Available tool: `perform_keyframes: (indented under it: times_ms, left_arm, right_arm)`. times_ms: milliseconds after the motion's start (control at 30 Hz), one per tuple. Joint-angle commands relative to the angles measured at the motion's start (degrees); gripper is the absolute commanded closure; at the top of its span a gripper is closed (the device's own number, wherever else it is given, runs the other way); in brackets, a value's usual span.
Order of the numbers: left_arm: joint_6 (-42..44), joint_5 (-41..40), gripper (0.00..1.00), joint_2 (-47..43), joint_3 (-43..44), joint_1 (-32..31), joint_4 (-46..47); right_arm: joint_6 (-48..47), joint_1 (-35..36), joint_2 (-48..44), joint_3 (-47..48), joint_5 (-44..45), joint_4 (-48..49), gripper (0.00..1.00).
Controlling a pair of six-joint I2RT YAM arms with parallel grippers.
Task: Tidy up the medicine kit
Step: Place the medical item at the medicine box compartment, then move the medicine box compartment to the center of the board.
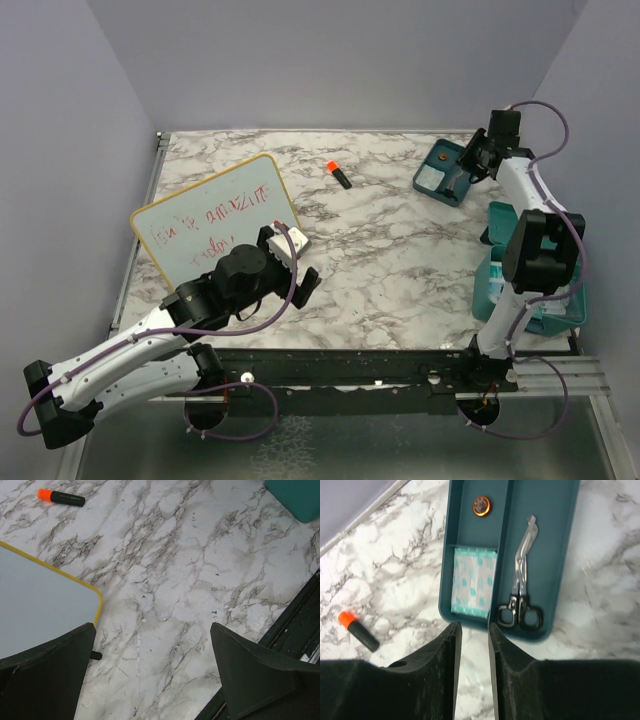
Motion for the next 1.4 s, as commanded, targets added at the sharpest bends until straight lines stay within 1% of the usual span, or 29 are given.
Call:
perform_keyframes:
  times_ms: [0, 133, 200, 267, 467, 600, 733, 833, 1000, 1133, 1367]
  left_arm:
    - [-0.09, -1.30, 0.01, -0.35, -0.55, -0.04, 0.25]
    - [-0.57, -1.11, 0.01, -0.91, -0.75, -0.03, 0.25]
    - [-0.56, -1.23, 0.01, -1.19, -0.89, -0.04, 0.25]
    - [-0.55, -1.24, 0.01, -1.05, -0.98, -0.04, 0.34]
    - [-0.22, -0.16, 0.01, -0.42, -1.00, -0.04, 0.43]
    - [-0.26, 0.25, 0.01, -1.40, -1.20, -0.04, 0.81]
    - [-0.13, 0.40, 0.01, -2.04, -1.38, -0.04, 1.19]
    - [-0.22, 1.30, 0.01, -2.37, -1.27, -0.04, 1.34]
    - [-0.07, 2.22, 0.01, -3.08, -1.59, -0.04, 1.82]
    - [0.13, 2.15, 0.01, -3.14, -1.68, -0.04, 2.08]
    - [0.13, 1.00, 0.01, -4.10, -2.06, -0.04, 2.67]
  right_arm:
    - [-1.26, -0.14, -7.57, -6.65, 5.64, -5.49, 0.66]
    - [0.67, -0.21, -12.56, -9.86, 10.52, -9.83, 0.66]
    - [-0.26, -0.22, -14.92, -12.54, 9.73, -5.92, 0.66]
    - [-0.26, -0.22, -15.37, -13.73, 9.03, -2.79, 0.66]
    - [0.46, -0.08, -7.73, -8.77, 6.51, -2.38, 0.65]
    - [0.48, 0.96, -1.94, -5.42, 7.41, -1.68, 0.60]
    - [0.68, 2.05, 3.34, -3.33, 7.27, 0.23, 0.61]
    - [0.55, 2.39, 6.88, -0.73, 8.25, -1.29, 0.61]
    - [-0.45, 2.82, 10.00, 0.14, 6.65, 0.64, 0.61]
    - [-1.02, 3.51, 12.95, 3.53, 7.31, -1.76, 0.61]
    - [-0.66, 3.78, 13.18, 3.96, 8.48, -1.95, 0.62]
